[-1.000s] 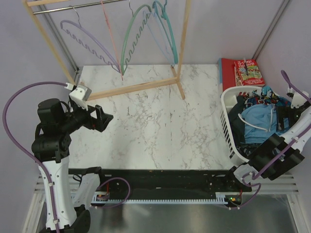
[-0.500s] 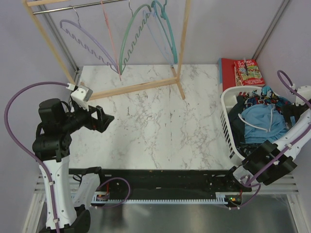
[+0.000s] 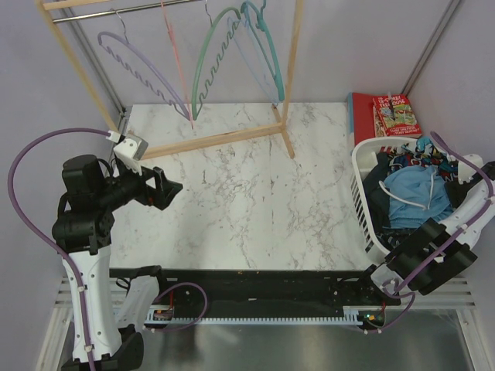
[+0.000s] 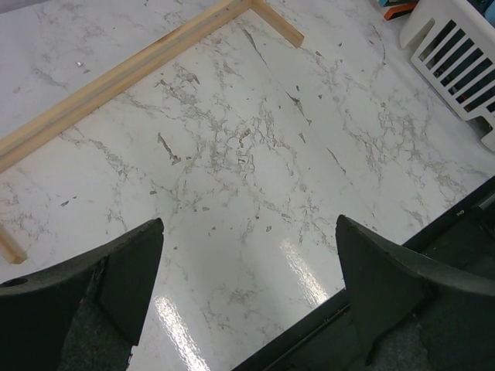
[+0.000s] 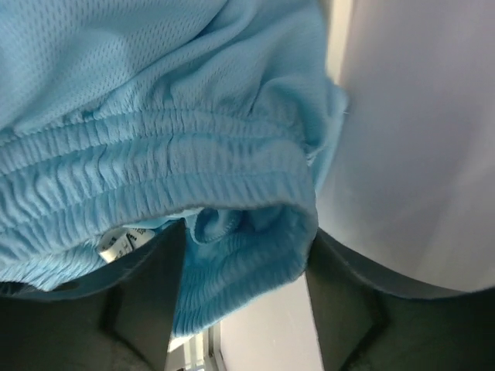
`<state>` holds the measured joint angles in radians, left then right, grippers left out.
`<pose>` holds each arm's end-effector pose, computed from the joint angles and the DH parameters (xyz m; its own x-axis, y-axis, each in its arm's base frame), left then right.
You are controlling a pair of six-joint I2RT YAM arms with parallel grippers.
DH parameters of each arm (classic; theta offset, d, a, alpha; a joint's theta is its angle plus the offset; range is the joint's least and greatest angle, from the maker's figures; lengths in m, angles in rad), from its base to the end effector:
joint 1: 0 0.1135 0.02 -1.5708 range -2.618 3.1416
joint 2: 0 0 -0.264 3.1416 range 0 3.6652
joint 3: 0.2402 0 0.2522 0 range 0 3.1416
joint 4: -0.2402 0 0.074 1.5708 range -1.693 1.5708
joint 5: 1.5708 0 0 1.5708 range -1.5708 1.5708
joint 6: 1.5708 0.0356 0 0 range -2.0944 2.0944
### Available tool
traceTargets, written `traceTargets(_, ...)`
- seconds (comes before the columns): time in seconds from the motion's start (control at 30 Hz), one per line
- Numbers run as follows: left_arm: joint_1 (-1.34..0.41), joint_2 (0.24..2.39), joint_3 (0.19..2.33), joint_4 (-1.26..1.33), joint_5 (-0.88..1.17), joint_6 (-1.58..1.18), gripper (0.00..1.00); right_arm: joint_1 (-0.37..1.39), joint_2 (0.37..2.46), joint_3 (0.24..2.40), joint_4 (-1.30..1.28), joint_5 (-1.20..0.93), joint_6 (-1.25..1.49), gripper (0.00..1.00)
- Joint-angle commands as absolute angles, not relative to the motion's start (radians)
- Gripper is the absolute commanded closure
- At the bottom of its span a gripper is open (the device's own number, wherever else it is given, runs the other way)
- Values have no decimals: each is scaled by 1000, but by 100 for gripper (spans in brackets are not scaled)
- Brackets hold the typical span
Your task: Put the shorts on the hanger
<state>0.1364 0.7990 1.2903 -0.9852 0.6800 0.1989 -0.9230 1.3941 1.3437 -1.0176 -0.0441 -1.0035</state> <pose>0.1151 -0.0068 0.4230 -0.3729 0.1039 -0.9220 0.5269 0.8417 -0.1182 0.1666 -0.2176 0.3250 -0.9452 -0.1472 -0.2915 -0.0247 0.9223 -0.3856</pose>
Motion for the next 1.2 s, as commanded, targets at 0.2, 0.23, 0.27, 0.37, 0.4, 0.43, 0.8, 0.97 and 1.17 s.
traceTargets(0.2, 141, 822, 1359, -946, 701, 150, 3, -925, 1379, 1452, -956, -57, -931, 100)
traceTargets(0.23, 141, 827, 1365, -945, 703, 144, 3, -922, 1378, 1492, -965, -83, -914, 100)
traceTargets(0.27, 141, 831, 1370, -942, 703, 132, 3, -920, 1374, 1535, -972, -133, -898, 100)
traceTargets(0.37, 141, 847, 1402, -940, 724, 106, 3, -905, 1388, 1745, -999, -260, -803, 100)
traceTargets(0.4, 141, 850, 1410, -942, 729, 100, 3, -900, 1396, 1860, -1000, -291, -770, 100)
traceTargets(0.43, 141, 854, 1417, -942, 733, 92, 3, -894, 1407, 1921, -1000, -328, -711, 100)
traceTargets(0.8, 141, 948, 1552, -936, 799, -112, 3, -775, 1397, 2212, -270, -909, 103, 100)
traceTargets(0.97, 143, 956, 1555, -904, 856, -183, 4, -706, 1436, 2184, 363, -1078, 772, 100)
traceTargets(1.17, 143, 954, 1565, -885, 864, -206, 4, -393, 1398, 2064, 157, -1092, 697, 100)
